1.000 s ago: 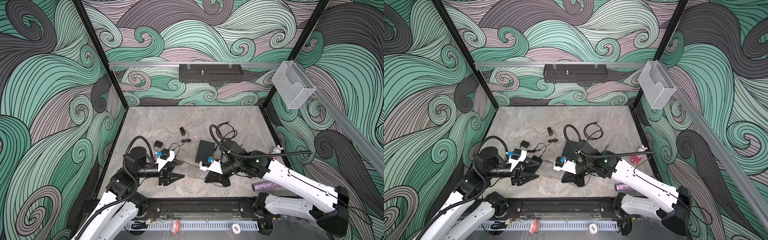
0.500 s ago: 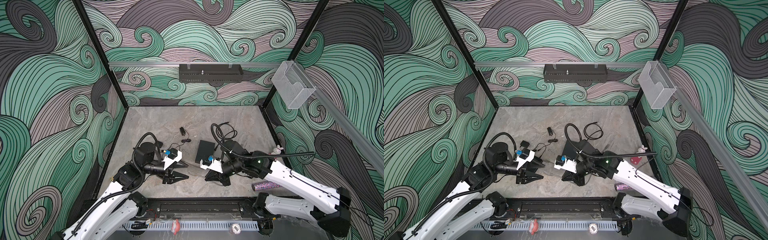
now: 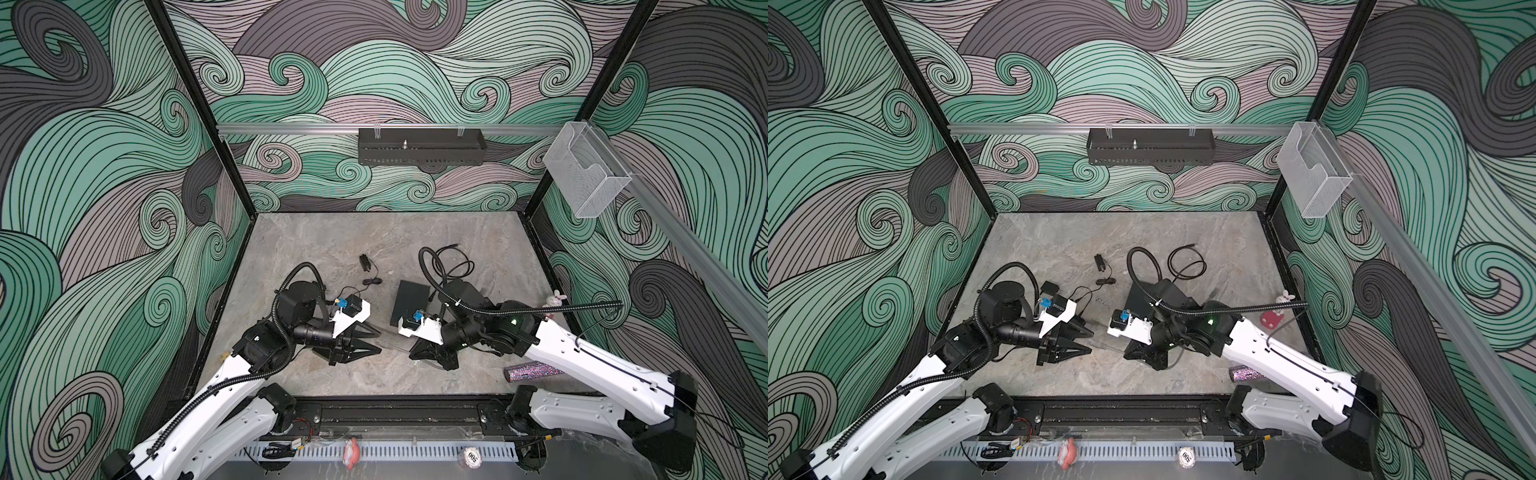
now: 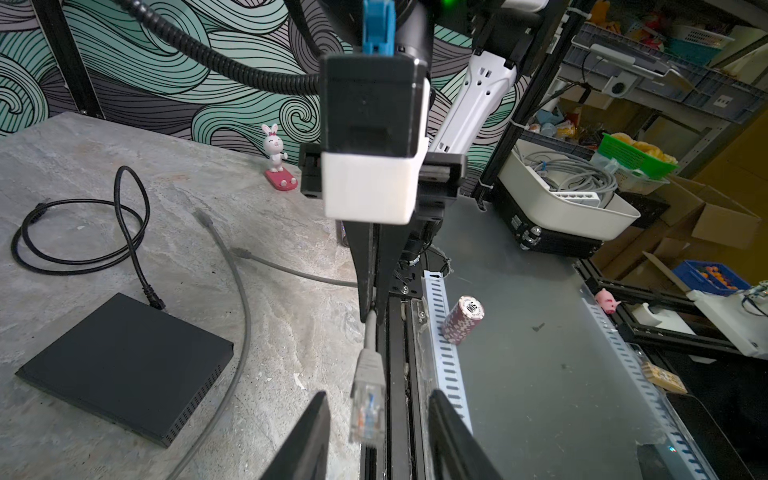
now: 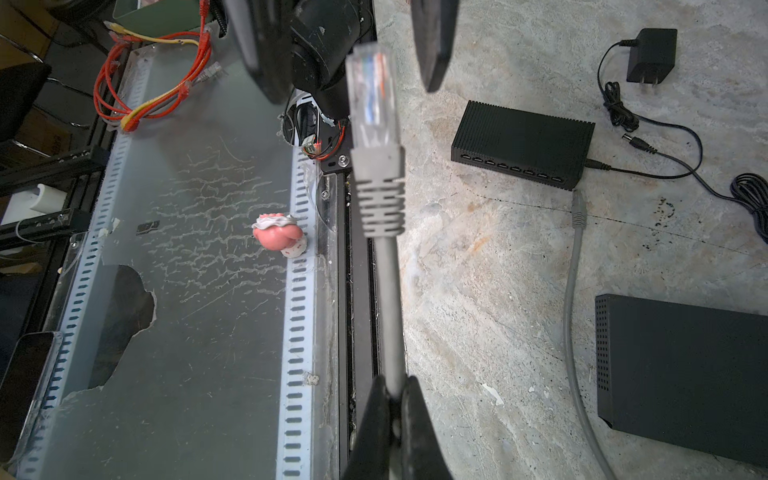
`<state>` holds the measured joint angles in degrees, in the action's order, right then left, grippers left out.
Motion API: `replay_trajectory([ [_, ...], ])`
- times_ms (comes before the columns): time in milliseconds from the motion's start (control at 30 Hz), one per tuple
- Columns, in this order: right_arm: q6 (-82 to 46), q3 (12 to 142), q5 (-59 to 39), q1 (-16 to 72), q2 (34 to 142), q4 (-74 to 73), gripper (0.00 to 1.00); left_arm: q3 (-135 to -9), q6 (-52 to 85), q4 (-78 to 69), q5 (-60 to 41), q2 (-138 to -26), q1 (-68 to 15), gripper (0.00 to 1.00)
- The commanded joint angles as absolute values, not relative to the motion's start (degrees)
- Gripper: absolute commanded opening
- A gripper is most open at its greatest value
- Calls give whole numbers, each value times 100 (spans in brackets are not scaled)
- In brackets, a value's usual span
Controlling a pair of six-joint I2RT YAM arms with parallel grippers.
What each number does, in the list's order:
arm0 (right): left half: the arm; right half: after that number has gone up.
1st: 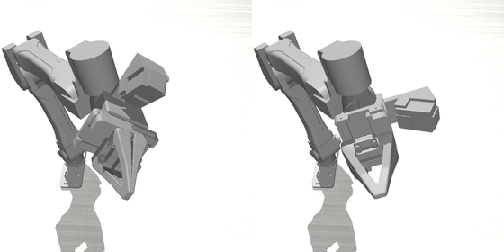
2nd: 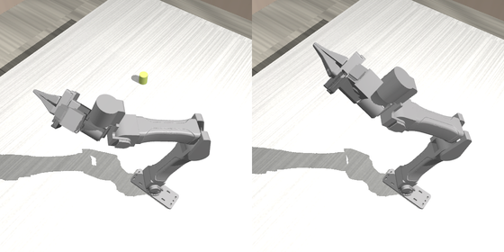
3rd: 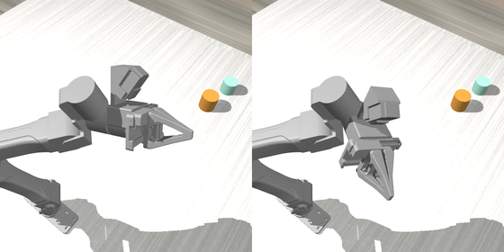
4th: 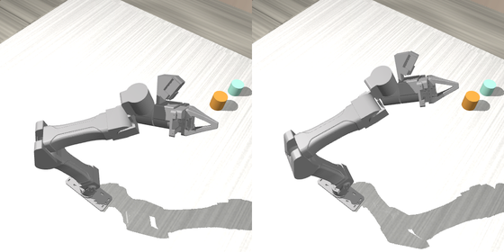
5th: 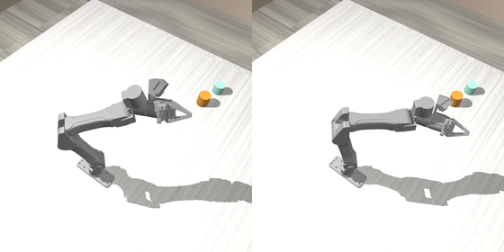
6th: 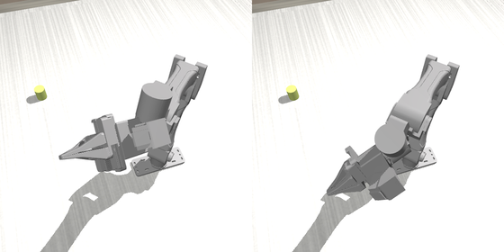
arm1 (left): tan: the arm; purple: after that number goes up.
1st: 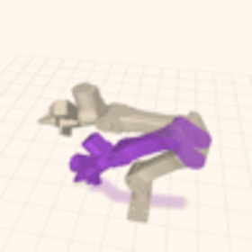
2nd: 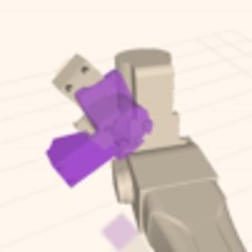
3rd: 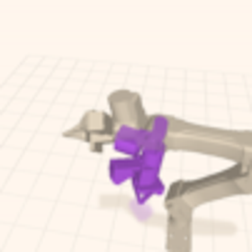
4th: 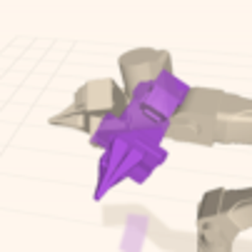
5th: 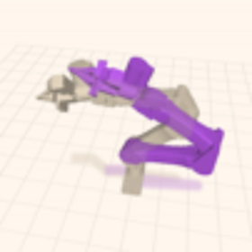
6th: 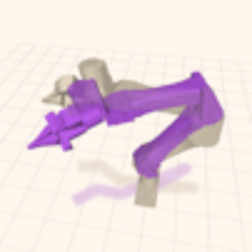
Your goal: Insert the plug into the switch port
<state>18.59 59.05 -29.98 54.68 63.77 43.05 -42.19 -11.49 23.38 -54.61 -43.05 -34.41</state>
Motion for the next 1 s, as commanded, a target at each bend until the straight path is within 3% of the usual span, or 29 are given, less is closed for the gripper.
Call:
replay_trajectory([
  [0, 1777, 6064, -2895, 5449, 6382, 4272, 0, -4422, -1265, 2481, -5433, -4340, -3506, 41],
  [400, 1714, 6030, -2874, 5449, 6372, 4175, 0, -4453, -1318, 2605, -5279, -4420, -3608, 40],
  [967, 1672, 5987, -2924, 5449, 6392, 4192, 0, -4496, -1380, 2713, -5132, -4419, -3656, 24],
])
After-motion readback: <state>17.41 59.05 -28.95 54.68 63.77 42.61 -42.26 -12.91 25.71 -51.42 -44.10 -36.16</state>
